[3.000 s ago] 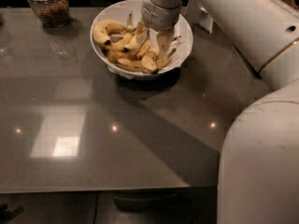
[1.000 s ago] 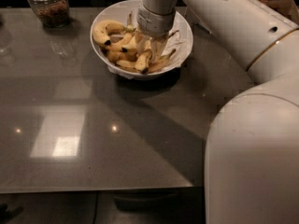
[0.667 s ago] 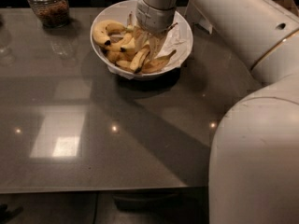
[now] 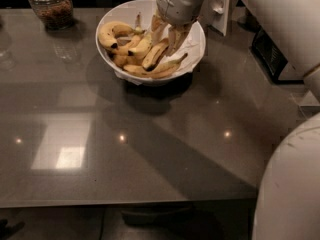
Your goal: Pick banana from white bowl
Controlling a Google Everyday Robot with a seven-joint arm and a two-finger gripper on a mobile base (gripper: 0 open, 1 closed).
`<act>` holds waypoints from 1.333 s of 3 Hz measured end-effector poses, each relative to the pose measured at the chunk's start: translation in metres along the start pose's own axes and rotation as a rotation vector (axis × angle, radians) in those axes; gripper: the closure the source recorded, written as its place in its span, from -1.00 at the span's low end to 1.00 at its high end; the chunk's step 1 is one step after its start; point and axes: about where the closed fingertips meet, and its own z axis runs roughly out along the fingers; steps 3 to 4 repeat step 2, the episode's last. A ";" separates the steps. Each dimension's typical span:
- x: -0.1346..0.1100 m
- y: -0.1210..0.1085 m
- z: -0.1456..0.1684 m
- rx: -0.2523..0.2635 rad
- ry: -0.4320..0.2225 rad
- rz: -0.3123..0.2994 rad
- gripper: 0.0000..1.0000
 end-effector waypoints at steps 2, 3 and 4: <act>-0.012 0.039 -0.061 0.254 -0.142 0.117 1.00; -0.012 0.039 -0.061 0.254 -0.142 0.117 1.00; -0.012 0.039 -0.061 0.254 -0.142 0.117 1.00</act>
Offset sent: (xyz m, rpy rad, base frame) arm -0.0782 -0.0681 0.0799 0.5111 -0.0340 -0.0729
